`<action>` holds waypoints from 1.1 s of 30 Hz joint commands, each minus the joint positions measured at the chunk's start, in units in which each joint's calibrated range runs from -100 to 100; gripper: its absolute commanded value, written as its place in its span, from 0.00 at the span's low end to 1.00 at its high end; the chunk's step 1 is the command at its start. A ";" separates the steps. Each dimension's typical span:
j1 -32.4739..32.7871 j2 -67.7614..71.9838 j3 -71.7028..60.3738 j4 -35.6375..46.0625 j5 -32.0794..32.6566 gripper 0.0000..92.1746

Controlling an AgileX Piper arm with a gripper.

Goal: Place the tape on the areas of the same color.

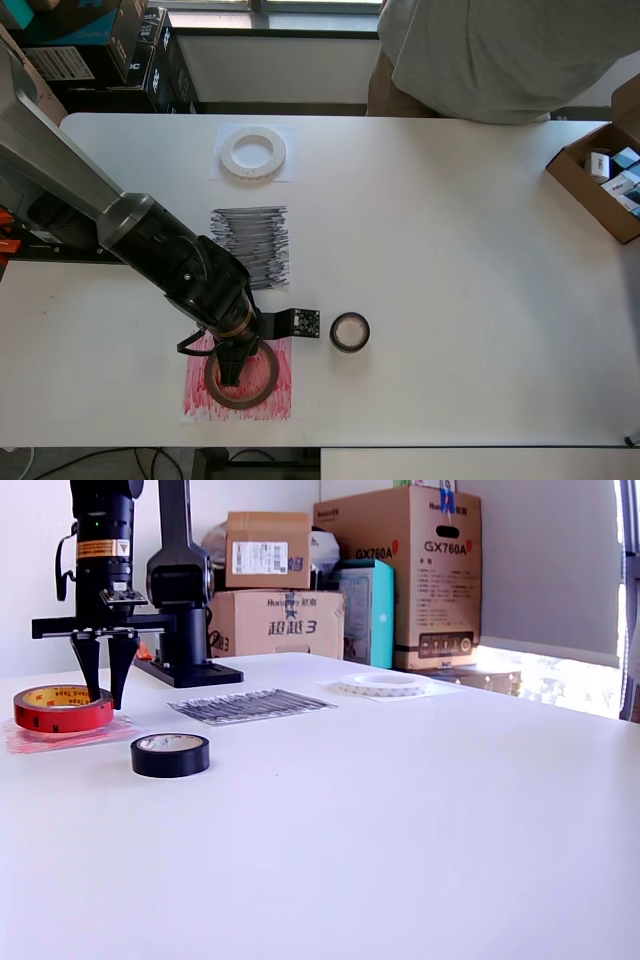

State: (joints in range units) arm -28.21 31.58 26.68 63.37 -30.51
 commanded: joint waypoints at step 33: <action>-0.19 -1.64 -2.01 0.15 -0.10 0.56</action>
State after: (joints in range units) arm -28.21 30.51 25.54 63.37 -30.60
